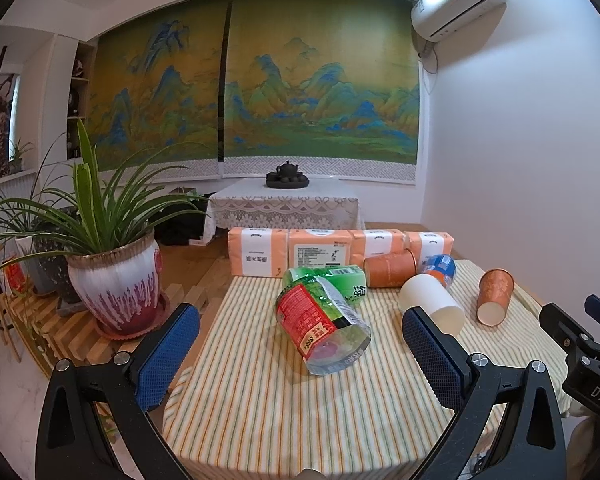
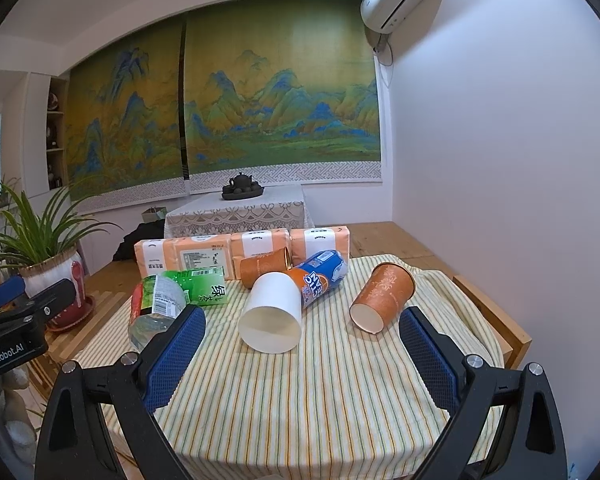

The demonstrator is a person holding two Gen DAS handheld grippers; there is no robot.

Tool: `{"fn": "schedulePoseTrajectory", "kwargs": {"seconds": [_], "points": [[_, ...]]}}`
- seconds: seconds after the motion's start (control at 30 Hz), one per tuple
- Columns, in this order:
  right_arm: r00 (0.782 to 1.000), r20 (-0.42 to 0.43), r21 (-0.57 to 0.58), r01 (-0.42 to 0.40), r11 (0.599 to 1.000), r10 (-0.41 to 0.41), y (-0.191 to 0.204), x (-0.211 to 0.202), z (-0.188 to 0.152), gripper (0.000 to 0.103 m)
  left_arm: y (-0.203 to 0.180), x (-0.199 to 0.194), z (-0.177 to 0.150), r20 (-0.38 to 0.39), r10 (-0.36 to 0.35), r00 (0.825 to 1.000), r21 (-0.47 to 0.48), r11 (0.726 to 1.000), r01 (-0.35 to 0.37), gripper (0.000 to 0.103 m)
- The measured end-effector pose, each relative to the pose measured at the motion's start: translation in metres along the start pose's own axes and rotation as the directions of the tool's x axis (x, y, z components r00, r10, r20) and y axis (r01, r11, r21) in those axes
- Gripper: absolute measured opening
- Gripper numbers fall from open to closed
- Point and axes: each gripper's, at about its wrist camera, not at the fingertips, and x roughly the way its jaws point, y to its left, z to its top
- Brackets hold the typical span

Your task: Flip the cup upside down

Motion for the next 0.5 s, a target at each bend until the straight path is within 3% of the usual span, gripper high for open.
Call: {"fn": "schedulePoseTrajectory", "kwargs": {"seconds": [0.5], "points": [[1.0, -0.01, 0.007, -0.004, 1.0, 0.004, 0.0003, 0.0043, -0.0017, 0.096, 0.0013, -0.0003, -0.0017, -0.008, -0.006, 1.0, 0.001, 1.0, 0.006, 0.103]]}}
